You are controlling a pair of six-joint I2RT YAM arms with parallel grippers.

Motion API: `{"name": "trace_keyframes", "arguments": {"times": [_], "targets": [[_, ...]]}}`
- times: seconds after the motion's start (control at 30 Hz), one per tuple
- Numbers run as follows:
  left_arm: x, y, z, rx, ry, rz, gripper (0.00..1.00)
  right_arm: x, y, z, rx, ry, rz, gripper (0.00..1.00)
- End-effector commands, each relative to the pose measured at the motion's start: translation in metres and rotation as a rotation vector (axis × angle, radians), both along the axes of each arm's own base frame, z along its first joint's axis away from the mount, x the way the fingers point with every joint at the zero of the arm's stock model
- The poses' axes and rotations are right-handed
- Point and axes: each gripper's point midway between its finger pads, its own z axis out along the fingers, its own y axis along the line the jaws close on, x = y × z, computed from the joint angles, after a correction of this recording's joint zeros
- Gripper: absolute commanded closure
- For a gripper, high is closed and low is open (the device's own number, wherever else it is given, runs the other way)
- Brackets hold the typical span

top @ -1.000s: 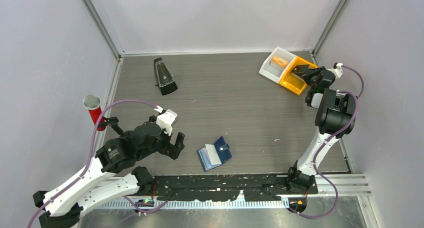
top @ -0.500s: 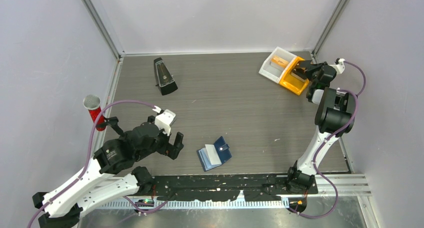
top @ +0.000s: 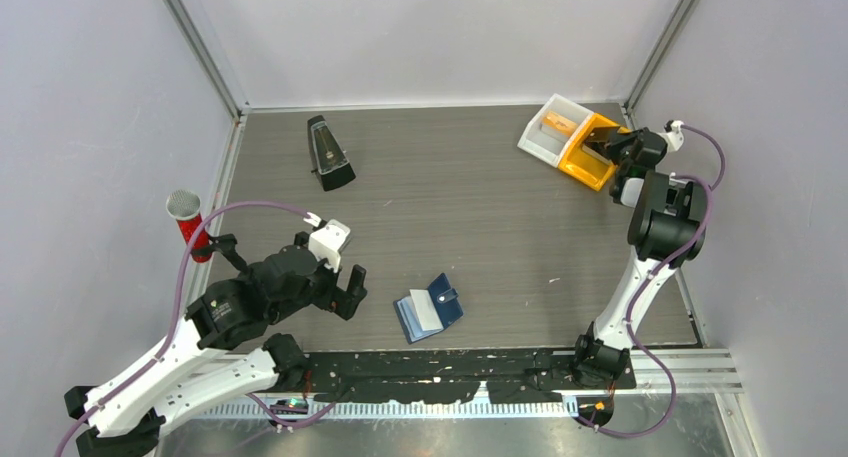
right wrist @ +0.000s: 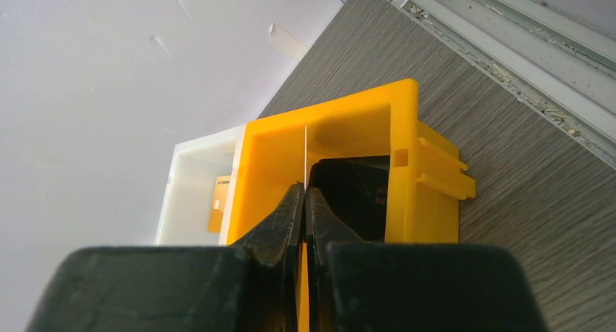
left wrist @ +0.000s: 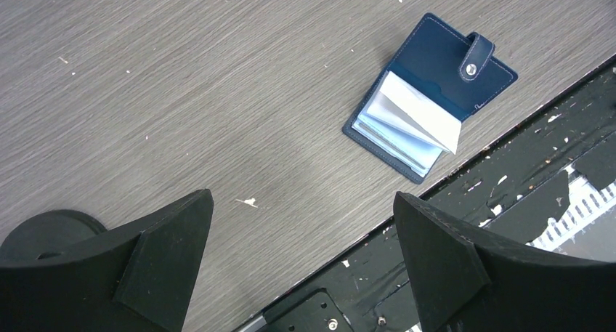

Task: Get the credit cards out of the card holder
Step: Place the credit card in the storage box.

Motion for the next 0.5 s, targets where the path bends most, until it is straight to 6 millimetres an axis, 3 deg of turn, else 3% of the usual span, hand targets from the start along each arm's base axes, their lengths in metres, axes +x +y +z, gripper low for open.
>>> {"name": "trace_keyframes", "arguments": {"times": [0.0, 0.13, 0.47], "targets": [[0.003, -0.001, 0.008, -0.018, -0.030, 0.001, 0.01, 0.010, -0.006, 0.012, -0.031, -0.034, -0.024, 0.92], [0.003, -0.001, 0.009, -0.021, -0.032, 0.001, 0.01, 0.010, -0.005, 0.009, -0.026, -0.028, -0.027, 0.89], [0.002, -0.001, 0.010, -0.032, -0.037, -0.002, 0.01, 0.010, -0.011, 0.022, -0.042, 0.000, -0.047, 0.66]]}}
